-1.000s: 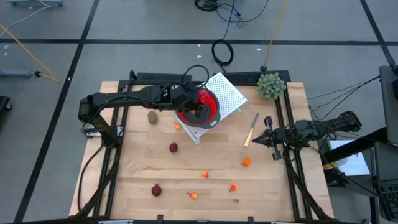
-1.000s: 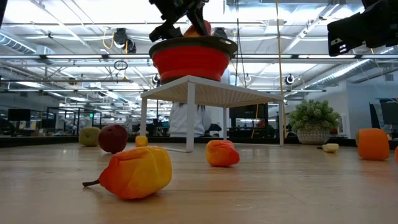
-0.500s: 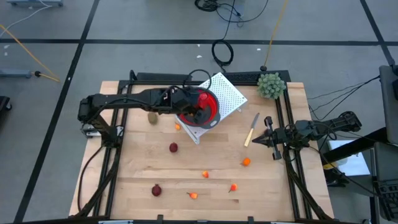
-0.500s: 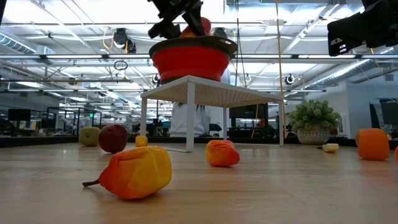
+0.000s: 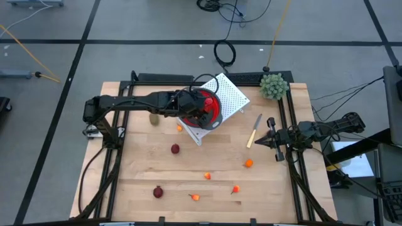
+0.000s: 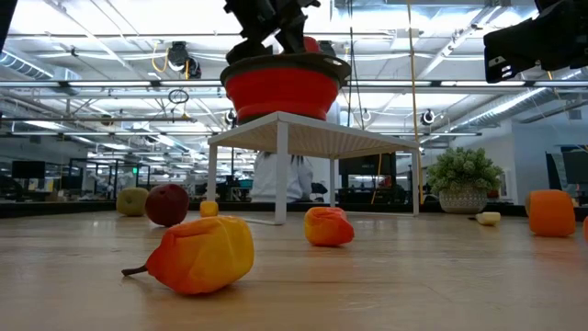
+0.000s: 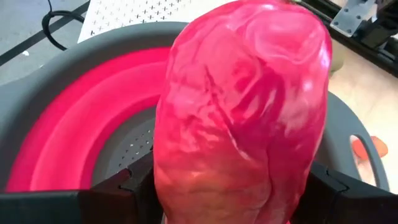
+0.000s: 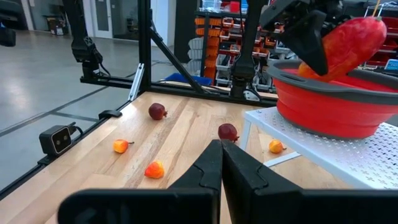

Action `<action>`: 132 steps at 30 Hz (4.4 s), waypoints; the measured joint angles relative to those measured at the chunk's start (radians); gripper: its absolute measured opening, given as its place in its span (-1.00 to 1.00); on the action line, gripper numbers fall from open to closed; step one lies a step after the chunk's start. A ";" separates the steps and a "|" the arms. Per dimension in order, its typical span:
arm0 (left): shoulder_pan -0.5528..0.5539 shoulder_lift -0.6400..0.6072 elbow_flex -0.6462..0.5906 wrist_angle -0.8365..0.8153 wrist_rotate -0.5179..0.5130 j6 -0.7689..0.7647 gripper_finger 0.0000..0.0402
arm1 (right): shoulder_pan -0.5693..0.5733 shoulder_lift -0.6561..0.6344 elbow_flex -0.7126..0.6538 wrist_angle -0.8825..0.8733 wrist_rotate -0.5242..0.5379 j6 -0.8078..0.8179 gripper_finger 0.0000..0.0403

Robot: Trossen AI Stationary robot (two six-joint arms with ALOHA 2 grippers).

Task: Pick & Place Fruit
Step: Put the mango into the red strainer bowl on the shelf, then put the kiwi into the red strainer bowl on the shelf

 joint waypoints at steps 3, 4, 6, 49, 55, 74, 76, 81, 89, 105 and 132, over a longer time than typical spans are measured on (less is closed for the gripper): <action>0.000 0.000 0.000 -0.001 0.000 0.011 0.25 | 0.000 0.000 0.000 0.000 0.000 0.000 -1.00; 0.000 0.000 0.000 -0.001 0.000 0.018 0.25 | 0.000 0.000 0.000 0.000 0.000 0.000 -1.00; 0.001 0.001 0.000 -0.001 0.000 0.028 0.25 | 0.000 0.000 0.000 0.000 0.000 0.000 -1.00; 0.060 0.054 -0.001 0.039 -0.047 0.080 0.25 | 0.000 0.000 0.000 0.000 -0.002 0.000 -1.00; 0.057 0.079 -0.002 0.044 -0.029 0.074 0.25 | 0.000 0.000 0.000 0.001 -0.003 0.000 -1.00; 0.059 0.085 0.000 0.060 -0.021 0.112 0.25 | 0.000 0.000 0.000 0.001 -0.004 0.026 -1.00; 0.059 0.085 0.000 0.056 -0.020 0.113 0.25 | 0.000 0.000 0.000 0.001 -0.004 0.026 -1.00; 0.059 0.085 0.000 0.052 0.015 0.114 0.25 | 0.000 0.000 0.000 0.001 -0.004 0.026 -1.00; 0.059 0.085 0.000 0.052 0.025 0.114 0.27 | 0.000 0.000 0.000 0.001 -0.003 0.026 -1.00; 0.063 0.066 -0.001 0.048 0.031 0.183 0.64 | 0.000 0.000 0.000 0.001 -0.004 0.026 -1.00; -0.077 -0.346 0.000 -0.348 0.029 -0.407 0.18 | 0.000 0.000 0.000 0.001 -0.004 0.026 -1.00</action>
